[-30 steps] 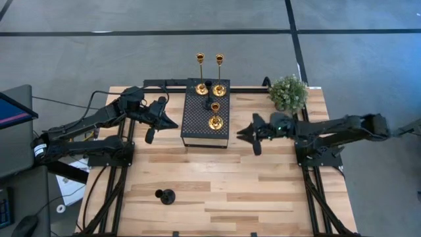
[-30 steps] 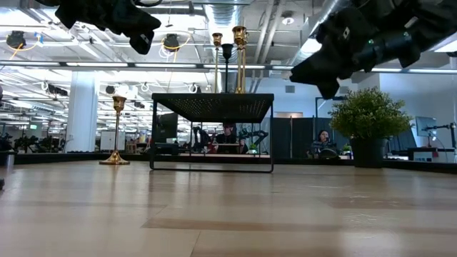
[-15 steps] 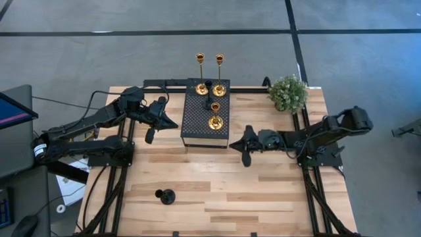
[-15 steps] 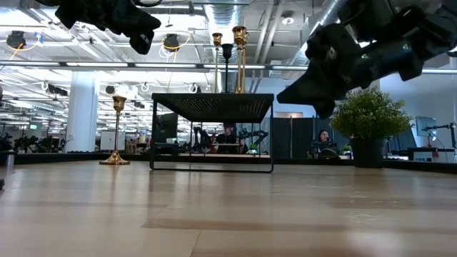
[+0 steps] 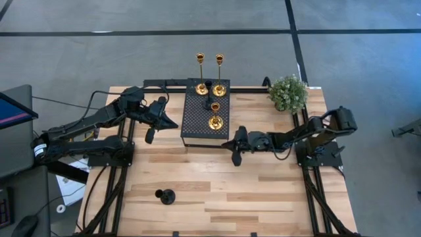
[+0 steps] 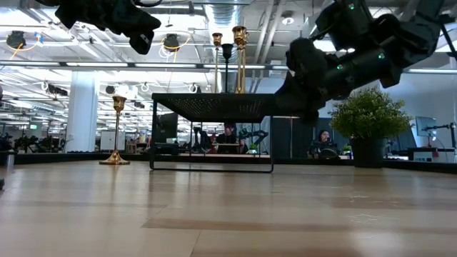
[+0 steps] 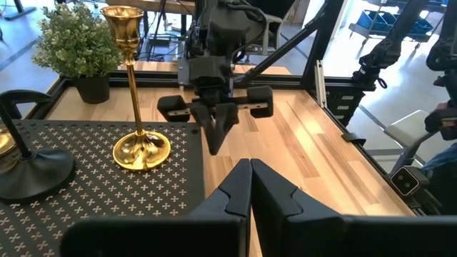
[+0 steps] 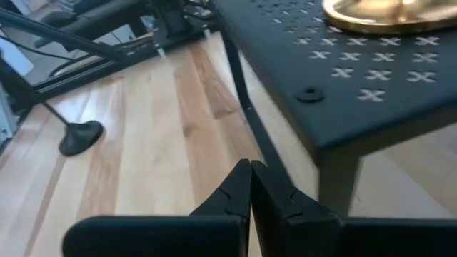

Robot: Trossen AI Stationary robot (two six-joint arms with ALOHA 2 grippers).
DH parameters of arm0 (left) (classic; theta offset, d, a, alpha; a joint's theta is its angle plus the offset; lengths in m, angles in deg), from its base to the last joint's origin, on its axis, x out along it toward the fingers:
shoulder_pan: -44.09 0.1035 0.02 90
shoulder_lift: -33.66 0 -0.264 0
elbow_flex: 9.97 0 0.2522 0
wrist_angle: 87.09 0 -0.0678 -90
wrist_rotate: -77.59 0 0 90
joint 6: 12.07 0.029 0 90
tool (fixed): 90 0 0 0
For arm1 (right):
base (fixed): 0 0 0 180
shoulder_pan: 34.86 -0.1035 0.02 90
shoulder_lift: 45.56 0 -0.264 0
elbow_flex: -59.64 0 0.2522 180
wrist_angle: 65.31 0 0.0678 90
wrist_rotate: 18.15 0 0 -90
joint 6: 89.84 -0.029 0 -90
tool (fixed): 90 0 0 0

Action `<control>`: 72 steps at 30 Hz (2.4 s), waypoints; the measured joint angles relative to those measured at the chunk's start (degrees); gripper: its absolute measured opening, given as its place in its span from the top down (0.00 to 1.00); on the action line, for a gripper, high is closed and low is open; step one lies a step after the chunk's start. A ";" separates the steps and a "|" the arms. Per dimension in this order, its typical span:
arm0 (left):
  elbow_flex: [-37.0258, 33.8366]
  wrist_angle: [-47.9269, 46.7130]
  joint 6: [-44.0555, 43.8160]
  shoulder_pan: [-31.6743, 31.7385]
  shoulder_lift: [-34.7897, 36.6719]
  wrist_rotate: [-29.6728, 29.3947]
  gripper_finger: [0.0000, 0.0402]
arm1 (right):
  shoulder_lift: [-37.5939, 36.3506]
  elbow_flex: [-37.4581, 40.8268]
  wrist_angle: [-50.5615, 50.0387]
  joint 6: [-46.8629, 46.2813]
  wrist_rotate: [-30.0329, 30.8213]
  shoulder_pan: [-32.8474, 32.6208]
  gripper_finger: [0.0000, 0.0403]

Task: Pick & Place candle stick holders
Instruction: Adjust the black shelf, then adjust the small gold candle holder on the shelf

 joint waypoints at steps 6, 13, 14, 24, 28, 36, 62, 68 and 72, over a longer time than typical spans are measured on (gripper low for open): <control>-0.01 -0.38 0.00 -0.01 0.00 0.01 0.99 | 0.25 0.02 0.01 0.00 0.40 0.92 1.00; -2.42 -0.36 0.00 0.00 0.02 0.02 0.99 | 0.23 0.02 -0.16 0.00 2.87 1.16 1.00; -3.06 -0.39 0.00 0.00 0.02 0.00 0.99 | 0.23 0.02 -0.18 0.00 3.24 1.16 1.00; -5.63 0.14 0.00 -0.02 0.02 0.00 0.99 | 0.23 0.02 -0.10 0.00 5.53 1.18 1.00; -5.62 0.75 0.00 -0.01 0.11 0.01 0.99 | 0.18 0.02 0.08 0.02 3.66 1.24 1.00; -5.63 2.33 -0.01 0.00 4.04 0.96 0.99 | -8.68 0.07 -0.56 4.49 -10.90 0.83 1.00; -5.61 13.34 0.43 -2.67 13.47 9.09 0.99 | -27.92 0.06 -14.35 23.17 -1.51 7.66 1.00; -8.40 12.45 -3.36 -2.80 14.90 1.00 0.99 | -27.92 0.06 -18.13 23.15 -1.53 8.39 1.00; -10.87 7.85 -4.65 -2.75 21.21 -8.70 0.99 | -27.92 0.06 -18.16 23.13 -1.53 8.33 1.00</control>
